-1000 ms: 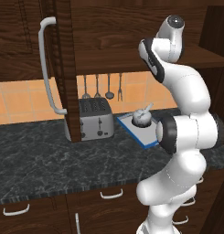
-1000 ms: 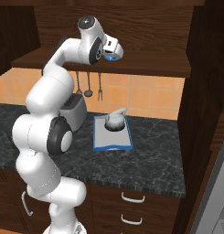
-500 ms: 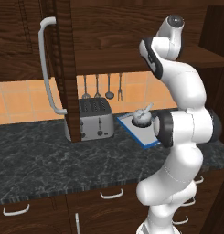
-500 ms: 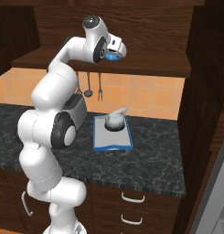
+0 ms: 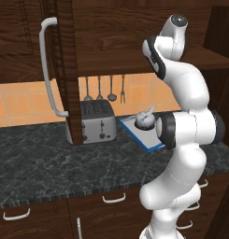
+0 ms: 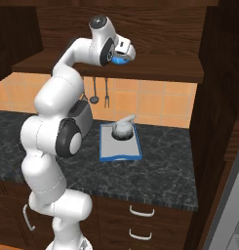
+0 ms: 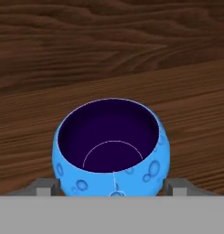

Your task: Pick the kettle from the counter and place it on the tray. Then pick the mug from the cabinet and place it on the tray. Then close the cabinet doors.

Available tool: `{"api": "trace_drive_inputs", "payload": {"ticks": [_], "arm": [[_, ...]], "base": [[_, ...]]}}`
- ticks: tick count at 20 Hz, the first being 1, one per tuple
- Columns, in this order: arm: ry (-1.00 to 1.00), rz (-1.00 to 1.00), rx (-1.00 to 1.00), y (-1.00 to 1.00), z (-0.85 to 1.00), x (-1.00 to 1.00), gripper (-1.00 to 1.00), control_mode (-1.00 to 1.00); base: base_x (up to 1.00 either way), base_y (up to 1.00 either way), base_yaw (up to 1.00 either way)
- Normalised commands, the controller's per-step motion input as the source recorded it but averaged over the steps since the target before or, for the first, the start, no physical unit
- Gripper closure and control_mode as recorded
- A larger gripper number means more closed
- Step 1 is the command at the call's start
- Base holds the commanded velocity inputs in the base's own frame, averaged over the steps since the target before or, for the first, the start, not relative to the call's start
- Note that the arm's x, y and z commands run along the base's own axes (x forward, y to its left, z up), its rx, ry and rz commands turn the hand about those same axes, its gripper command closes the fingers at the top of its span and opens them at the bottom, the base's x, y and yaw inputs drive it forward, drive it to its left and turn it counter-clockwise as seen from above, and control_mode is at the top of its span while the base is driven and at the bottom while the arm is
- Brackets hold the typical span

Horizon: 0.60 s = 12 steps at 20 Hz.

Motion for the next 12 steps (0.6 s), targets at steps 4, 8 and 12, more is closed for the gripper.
{"api": "trace_drive_inputs", "payload": {"ticks": [4, 8, 12], "arm": [[-0.02, 0.0, 0.0, 0.0, -0.03, 0.0, 1.0, -1.0], [-0.07, -0.01, 0.0, 0.0, -0.02, 0.0, 1.0, -1.0], [-0.11, -0.04, 0.0, 0.0, -0.03, 0.0, 1.0, -1.0]], "base": [[0.0, 0.0, 0.0], [0.0, 0.0, 0.0], [0.0, 0.0, 0.0]]}}
